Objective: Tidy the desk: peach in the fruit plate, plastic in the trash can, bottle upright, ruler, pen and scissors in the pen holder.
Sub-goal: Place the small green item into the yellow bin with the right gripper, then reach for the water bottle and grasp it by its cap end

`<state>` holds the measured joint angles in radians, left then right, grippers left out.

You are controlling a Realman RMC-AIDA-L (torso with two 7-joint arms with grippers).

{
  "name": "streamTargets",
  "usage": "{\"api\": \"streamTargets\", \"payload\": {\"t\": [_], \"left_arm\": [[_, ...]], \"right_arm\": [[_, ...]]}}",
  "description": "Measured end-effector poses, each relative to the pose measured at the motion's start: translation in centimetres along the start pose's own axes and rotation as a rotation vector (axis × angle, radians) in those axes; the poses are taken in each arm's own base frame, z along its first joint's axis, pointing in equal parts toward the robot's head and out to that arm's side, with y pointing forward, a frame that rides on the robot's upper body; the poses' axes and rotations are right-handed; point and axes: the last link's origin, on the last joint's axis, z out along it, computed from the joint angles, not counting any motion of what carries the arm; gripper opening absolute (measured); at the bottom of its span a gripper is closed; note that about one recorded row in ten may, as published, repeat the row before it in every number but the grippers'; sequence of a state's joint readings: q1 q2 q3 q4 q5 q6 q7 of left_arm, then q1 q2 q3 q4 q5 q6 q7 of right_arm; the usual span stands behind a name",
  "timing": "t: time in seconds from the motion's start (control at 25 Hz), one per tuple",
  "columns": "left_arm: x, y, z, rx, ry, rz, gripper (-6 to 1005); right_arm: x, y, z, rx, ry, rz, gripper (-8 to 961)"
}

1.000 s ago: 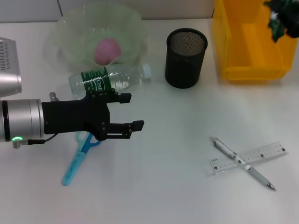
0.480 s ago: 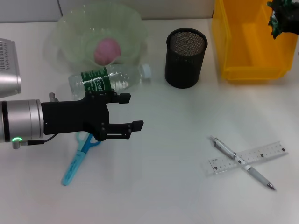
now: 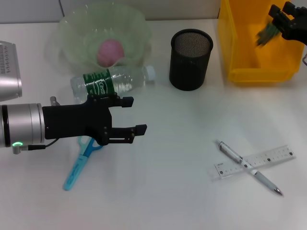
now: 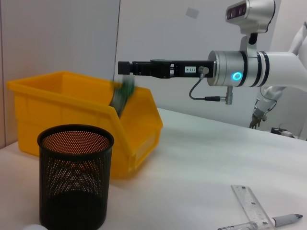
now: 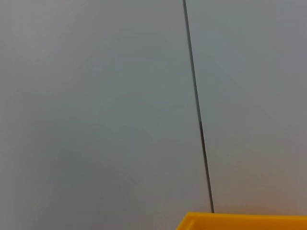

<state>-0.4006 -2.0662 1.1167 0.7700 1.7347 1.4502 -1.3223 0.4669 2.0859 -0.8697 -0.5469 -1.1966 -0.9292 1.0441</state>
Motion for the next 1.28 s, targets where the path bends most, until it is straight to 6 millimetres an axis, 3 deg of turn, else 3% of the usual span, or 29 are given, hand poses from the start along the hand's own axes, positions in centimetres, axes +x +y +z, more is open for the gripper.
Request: {"api": "streamTargets", "payload": {"t": [0.12, 0.28, 0.64, 1.0, 1.28], "left_arm": [[0.0, 0.0, 0.0, 0.001, 0.000, 0.000, 812], [0.1, -0.1, 0.0, 0.001, 0.000, 0.002, 812], [0.0, 0.0, -0.1, 0.005, 0.002, -0.002, 813], [0.4, -0.6, -1.8, 0.081, 0.111, -0.048, 812], [0.8, -0.8, -2.0, 0.102, 0.147, -0.015, 813]], "right_arm": [[0.1, 0.0, 0.0, -0.001, 0.000, 0.002, 321], [0.2, 0.0, -0.1, 0.000, 0.002, 0.005, 544], [0.5, 1.2, -1.9, -0.094, -0.048, 0.028, 567], [3.2, 4.3, -9.1, -0.288, -0.156, 0.128, 574], [5.4, 7.5, -11.0, -0.392, -0.184, 0.088, 574]]}}
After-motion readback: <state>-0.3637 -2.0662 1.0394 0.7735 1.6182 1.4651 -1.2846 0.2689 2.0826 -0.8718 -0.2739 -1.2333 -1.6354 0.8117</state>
